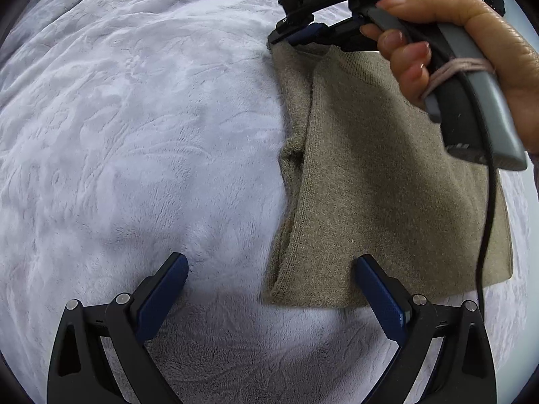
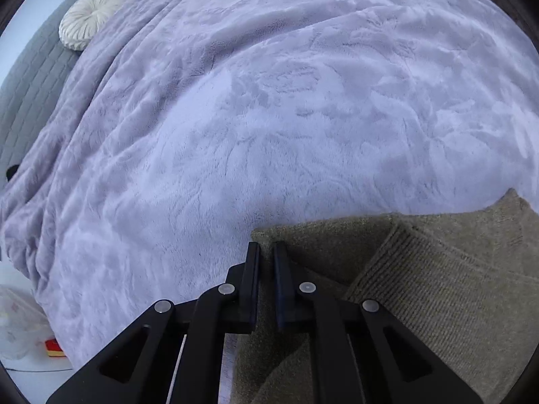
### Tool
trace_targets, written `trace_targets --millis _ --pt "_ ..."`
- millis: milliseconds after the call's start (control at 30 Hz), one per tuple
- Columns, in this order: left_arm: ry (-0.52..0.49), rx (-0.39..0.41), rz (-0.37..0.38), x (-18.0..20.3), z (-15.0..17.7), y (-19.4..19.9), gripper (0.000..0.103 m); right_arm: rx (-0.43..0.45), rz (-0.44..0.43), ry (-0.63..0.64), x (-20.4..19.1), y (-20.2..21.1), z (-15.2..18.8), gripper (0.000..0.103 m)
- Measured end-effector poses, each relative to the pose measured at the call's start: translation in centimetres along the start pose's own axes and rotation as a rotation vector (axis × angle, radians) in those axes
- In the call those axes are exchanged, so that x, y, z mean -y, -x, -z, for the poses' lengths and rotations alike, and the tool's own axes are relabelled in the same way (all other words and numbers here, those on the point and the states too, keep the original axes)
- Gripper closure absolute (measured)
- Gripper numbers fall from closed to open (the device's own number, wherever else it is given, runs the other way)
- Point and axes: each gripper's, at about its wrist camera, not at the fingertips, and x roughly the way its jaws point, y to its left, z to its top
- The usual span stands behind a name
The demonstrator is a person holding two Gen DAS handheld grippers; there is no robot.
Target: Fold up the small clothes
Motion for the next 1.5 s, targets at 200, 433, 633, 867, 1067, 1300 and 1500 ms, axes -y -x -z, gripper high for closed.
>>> trace_targets --millis 200,433,633,867,1067,1300,1500 --pt "0.027 -0.013 0.005 -0.3 -0.3 1.0 0.003 0.036 -0.043 0.036 0.2 4.8 2.1 0.090" --pt "0.024 -0.038 -0.021 -1.2 0.0 1.0 0.003 -0.016 0.027 0.097 1.4 5.7 9.5 0.090" --pt "0.047 -0.036 -0.038 -0.9 0.1 2.0 0.003 -0.016 0.093 0.225 0.3 4.2 13.0 0.091" --pt "0.080 -0.065 -0.056 -2.9 0.7 3.0 0.003 -0.055 -0.026 0.122 2.3 7.4 15.6 0.090" --pt "0.070 -0.083 -0.072 -2.8 0.8 3.6 0.003 -0.052 -0.069 -0.004 5.4 10.6 18.8 0.067" --pt "0.051 -0.102 -0.083 -1.7 0.7 3.8 0.003 -0.046 -0.101 -0.161 8.4 12.0 22.6 0.066" --pt "0.026 -0.138 -0.091 -0.3 0.3 3.0 0.003 -0.022 -0.153 -0.253 9.4 12.4 24.8 0.059"
